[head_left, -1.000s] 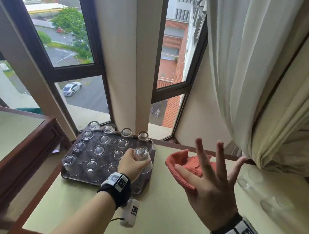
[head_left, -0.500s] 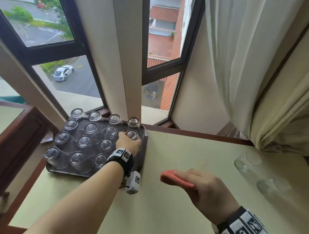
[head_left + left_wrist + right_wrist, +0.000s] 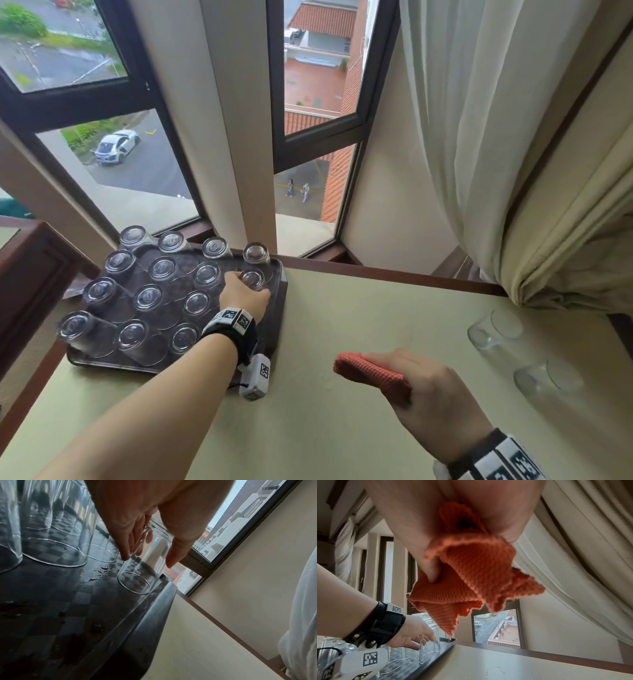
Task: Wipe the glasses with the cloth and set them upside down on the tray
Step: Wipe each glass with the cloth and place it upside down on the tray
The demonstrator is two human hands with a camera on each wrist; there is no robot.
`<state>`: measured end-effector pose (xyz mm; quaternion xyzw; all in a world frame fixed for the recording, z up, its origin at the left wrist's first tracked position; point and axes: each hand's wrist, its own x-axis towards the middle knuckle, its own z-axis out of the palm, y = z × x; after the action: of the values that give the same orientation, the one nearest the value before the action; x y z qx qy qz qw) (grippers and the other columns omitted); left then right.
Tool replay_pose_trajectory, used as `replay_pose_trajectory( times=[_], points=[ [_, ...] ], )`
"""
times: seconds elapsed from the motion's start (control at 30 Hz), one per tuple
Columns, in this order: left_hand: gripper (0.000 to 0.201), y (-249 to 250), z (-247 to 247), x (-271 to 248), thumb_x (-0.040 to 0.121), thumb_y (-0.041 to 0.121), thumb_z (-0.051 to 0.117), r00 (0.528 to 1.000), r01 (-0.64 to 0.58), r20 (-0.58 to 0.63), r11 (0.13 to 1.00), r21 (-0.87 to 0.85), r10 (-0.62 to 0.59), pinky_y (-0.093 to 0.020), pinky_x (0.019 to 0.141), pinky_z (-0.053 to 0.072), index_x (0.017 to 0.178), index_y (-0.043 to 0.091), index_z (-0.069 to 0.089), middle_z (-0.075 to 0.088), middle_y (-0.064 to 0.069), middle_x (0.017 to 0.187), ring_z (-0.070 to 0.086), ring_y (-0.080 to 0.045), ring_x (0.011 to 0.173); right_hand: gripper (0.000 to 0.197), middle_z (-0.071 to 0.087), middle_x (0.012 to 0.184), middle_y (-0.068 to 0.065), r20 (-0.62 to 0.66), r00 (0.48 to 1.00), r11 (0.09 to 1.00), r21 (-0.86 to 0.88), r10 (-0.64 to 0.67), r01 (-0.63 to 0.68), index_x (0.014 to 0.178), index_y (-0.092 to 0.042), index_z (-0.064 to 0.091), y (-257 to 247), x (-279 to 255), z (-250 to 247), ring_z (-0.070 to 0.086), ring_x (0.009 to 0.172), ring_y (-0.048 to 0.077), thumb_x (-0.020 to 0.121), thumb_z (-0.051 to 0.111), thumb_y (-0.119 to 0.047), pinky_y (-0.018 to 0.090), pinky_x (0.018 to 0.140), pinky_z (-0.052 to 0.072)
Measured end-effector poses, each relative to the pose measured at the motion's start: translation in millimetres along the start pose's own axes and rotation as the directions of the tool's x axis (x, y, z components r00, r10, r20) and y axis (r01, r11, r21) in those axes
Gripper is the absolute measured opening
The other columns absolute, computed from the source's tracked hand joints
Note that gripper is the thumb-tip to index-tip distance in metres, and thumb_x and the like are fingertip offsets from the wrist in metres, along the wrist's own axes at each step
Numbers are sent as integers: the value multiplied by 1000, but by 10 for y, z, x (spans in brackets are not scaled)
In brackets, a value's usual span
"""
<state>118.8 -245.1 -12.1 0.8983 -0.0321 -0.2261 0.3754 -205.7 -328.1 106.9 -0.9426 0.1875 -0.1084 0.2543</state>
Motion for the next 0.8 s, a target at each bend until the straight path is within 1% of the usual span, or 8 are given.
replay_pose_trajectory(
  times=[0.17, 0.27, 0.33, 0.4, 0.47, 0.57, 0.67, 0.8],
  points=[
    [66, 29, 8, -13, 83, 20, 82, 1000, 0, -16, 1000, -21, -1, -36, 86, 48, 139, 15, 46, 64, -10, 121, 58, -30, 103, 56, 70, 105, -24, -35, 999, 999, 34, 42, -41, 128, -43, 62, 123, -96, -37, 68, 93, -1, 81, 68, -13, 17, 79, 52],
    [82, 75, -11, -119, 80, 24, 86, 999, 8, -45, 999, -37, -9, -45, 103, 50, 148, 14, 41, 54, -15, 143, 59, -37, 125, 58, 69, 107, -27, -76, 993, 994, 68, 86, -81, 126, -45, 62, 198, -187, -81, 66, 95, -7, 81, 71, -10, 16, 81, 52],
    [89, 128, -3, -310, 82, 31, 86, 994, 16, -106, 998, -56, -21, -51, 114, 44, 152, 12, 36, 43, -19, 152, 50, -41, 137, 58, 68, 107, -30, -102, 987, 991, 77, 120, -113, 124, -46, 64, 252, -268, -135, 59, 94, -17, 80, 73, -9, 7, 82, 46],
    [85, 196, 36, -638, 84, 37, 83, 979, -57, -202, 995, -87, 38, -54, 121, 35, 151, 13, 36, 39, -20, 152, 40, -41, 143, 54, 67, 105, -32, -135, 978, 986, 77, 157, -147, 123, -45, 67, 305, -350, -212, 54, 93, -22, 81, 73, -12, 2, 82, 41],
    [76, 267, 153, -1050, 86, 37, 81, 961, -197, -221, 971, -136, 164, -52, 122, 34, 147, 15, 41, 42, -15, 145, 40, -35, 140, 47, 68, 104, -31, -181, 964, 979, 97, 195, -179, 121, -43, 69, 381, -455, -308, 59, 92, -18, 84, 72, -13, 3, 81, 43],
    [68, 373, 501, -1602, 88, 36, 82, 935, -353, -19, 918, -180, 355, -43, 111, 47, 143, 17, 47, 46, -1, 129, 53, -23, 124, 38, 70, 104, -28, -246, 938, 968, 127, 243, -217, 119, -41, 71, 512, -645, -489, 64, 93, -11, 90, 70, -16, 8, 81, 48],
    [64, 545, 961, -2006, 89, 38, 82, 855, -428, 243, 888, -168, 458, -31, 98, 54, 141, 25, 47, 55, 5, 130, 58, -13, 116, 36, 71, 106, -29, -312, 901, 951, 162, 302, -263, 117, -39, 73, 639, -866, -689, 67, 95, -8, 90, 75, -15, 12, 81, 51],
    [76, 900, 1589, -2309, 87, 45, 83, 718, -561, 442, 823, -91, 538, -38, 107, 53, 149, 29, 43, 56, 3, 142, 57, -14, 126, 34, 68, 98, -37, -391, 835, 922, 188, 387, -340, 112, -36, 76, 785, -1171, -944, 66, 88, -14, 85, 80, -16, 2, 74, 46]
  ],
)
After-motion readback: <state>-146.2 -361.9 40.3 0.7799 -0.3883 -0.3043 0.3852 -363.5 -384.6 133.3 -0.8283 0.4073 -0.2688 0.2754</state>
